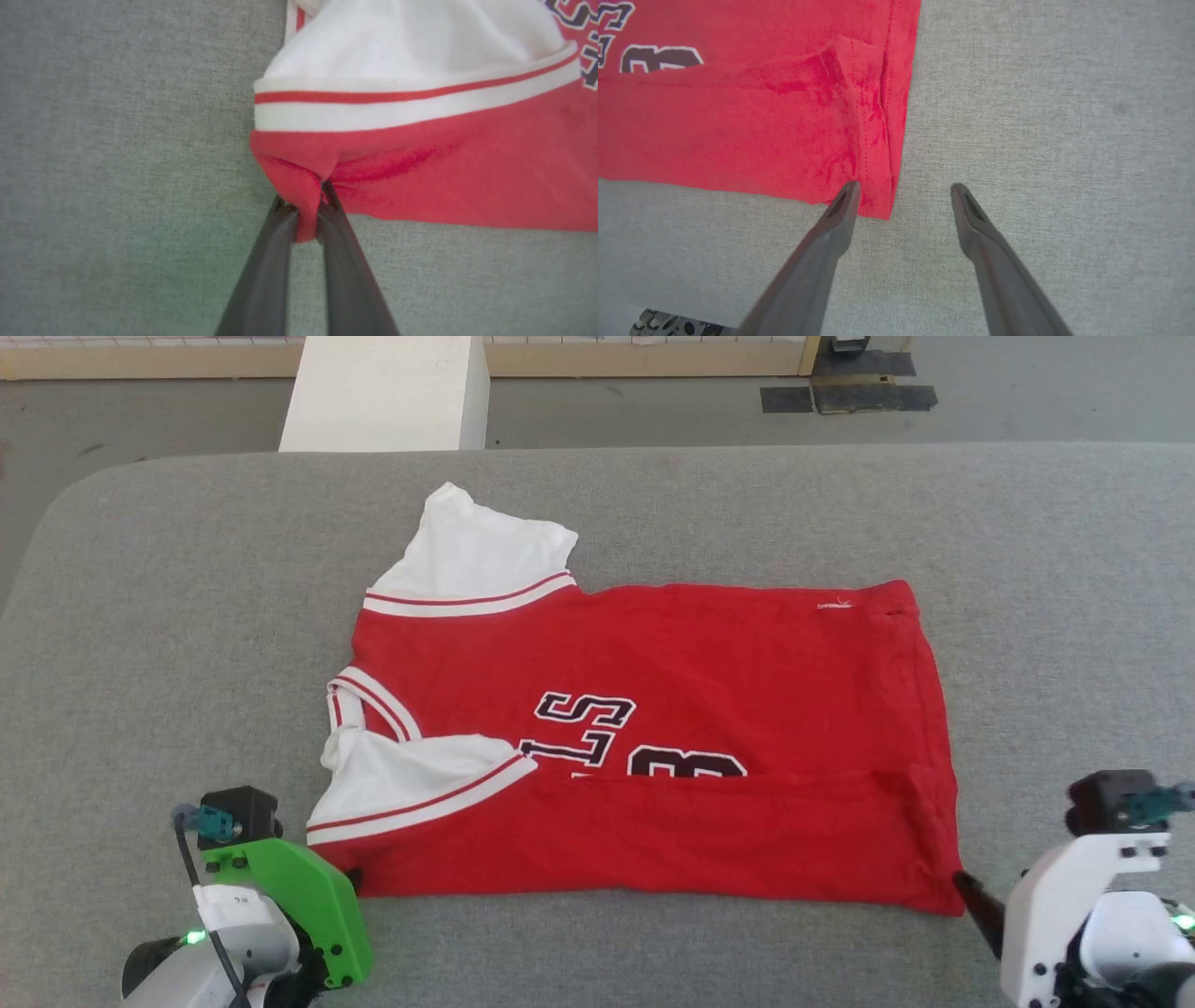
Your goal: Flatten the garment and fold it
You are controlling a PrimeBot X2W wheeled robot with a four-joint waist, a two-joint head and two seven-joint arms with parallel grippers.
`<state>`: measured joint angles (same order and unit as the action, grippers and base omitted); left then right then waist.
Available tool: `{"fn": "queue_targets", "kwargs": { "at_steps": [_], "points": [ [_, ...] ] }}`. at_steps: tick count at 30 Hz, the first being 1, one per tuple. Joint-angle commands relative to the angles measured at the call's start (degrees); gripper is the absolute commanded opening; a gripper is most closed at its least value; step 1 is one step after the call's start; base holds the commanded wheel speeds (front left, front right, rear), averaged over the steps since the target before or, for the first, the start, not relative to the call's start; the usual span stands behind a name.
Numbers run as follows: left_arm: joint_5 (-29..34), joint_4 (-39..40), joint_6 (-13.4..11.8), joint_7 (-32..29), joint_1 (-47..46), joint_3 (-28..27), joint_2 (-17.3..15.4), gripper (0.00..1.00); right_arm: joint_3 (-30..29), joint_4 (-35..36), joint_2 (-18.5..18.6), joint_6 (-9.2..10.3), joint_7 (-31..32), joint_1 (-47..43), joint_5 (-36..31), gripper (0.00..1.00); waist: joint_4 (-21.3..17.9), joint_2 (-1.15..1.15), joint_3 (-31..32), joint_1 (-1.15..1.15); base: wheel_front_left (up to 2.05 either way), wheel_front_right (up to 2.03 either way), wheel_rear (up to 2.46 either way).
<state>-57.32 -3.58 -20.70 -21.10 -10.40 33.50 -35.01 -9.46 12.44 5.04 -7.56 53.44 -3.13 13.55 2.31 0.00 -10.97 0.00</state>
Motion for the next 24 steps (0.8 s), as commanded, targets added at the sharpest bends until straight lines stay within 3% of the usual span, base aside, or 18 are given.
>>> {"fn": "queue_targets", "kwargs": {
  "at_steps": [1, 16, 17, 18, 24],
  "points": [
    [-0.16, 0.56, 0.22, 0.13, 0.65, 0.0, -0.04, 0.0, 1.01, -0.91, 0.37, 0.08, -0.08, 0.7, -1.71, 1.0, 0.22, 0.0, -0.38, 0.0, 0.0, 0.0, 0.0],
    [-0.44, 2.8, 0.42, -0.12, 0.66, 0.13, -0.3, 0.0, 7.82, -12.09, 1.99, 0.08, -1.64, 4.34, -6.48, 1.0, 1.63, 0.0, -3.1, 0.0, 0.0, 0.0, 0.0],
    [-0.49, 2.76, 0.47, 0.0, 0.69, 0.07, -0.25, 0.0, 7.74, -12.26, 1.99, 0.08, -1.78, 4.44, -6.2, 0.37, 1.63, 0.0, -3.05, 0.0, 0.0, 0.0, 0.0],
    [-0.57, 2.76, 0.48, 0.17, 0.71, -0.05, -0.18, 0.0, 7.58, -12.25, 2.11, 0.08, -2.17, 4.67, -6.02, 0.01, 1.63, 0.0, -2.99, 0.0, 0.0, 0.0, 0.0],
    [-2.07, 3.07, 0.84, 0.74, 1.55, -1.03, 0.21, 0.0, 5.98, -10.98, 2.94, 0.08, -3.67, 5.49, -4.27, 0.0, 1.46, 0.0, -0.91, 0.0, 0.0, 0.0, 0.0]
  ]
}}
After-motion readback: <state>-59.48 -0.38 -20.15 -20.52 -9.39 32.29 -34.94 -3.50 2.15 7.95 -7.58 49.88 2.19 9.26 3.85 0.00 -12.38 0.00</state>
